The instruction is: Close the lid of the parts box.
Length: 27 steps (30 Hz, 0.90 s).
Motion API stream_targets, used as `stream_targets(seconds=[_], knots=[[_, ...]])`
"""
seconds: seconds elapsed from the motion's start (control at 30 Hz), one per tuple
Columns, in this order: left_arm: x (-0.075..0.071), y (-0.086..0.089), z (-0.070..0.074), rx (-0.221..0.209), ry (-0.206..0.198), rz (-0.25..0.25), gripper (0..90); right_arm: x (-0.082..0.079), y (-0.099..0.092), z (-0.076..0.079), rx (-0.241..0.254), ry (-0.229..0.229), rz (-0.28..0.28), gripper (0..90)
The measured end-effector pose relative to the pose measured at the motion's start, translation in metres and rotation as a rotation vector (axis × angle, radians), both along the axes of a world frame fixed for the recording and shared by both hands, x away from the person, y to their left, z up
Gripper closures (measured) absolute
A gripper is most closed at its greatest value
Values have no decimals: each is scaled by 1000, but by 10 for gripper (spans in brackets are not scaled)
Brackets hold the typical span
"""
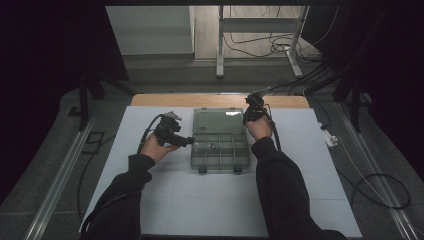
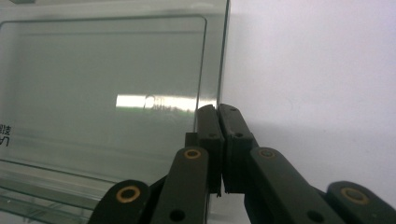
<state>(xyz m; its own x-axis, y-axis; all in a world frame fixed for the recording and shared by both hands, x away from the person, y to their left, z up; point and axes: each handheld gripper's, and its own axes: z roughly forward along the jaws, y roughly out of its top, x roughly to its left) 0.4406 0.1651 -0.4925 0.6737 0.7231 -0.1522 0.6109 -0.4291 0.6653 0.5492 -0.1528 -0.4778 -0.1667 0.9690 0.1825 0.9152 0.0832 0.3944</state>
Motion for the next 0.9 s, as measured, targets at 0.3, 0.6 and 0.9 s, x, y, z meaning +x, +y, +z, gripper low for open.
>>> stream_targets(seconds=[0.3, 0.6, 0.9], knots=[[21, 2, 1, -29, 12, 57, 711, -11, -5, 8, 24, -70, 16, 873], [38, 1, -9, -27, 48, 103, 888, -19, -8, 11, 39, -117, 22, 874], [57, -13, -27, -12, 78, 132, 888, -30, -9, 16, 50, -179, 37, 876]])
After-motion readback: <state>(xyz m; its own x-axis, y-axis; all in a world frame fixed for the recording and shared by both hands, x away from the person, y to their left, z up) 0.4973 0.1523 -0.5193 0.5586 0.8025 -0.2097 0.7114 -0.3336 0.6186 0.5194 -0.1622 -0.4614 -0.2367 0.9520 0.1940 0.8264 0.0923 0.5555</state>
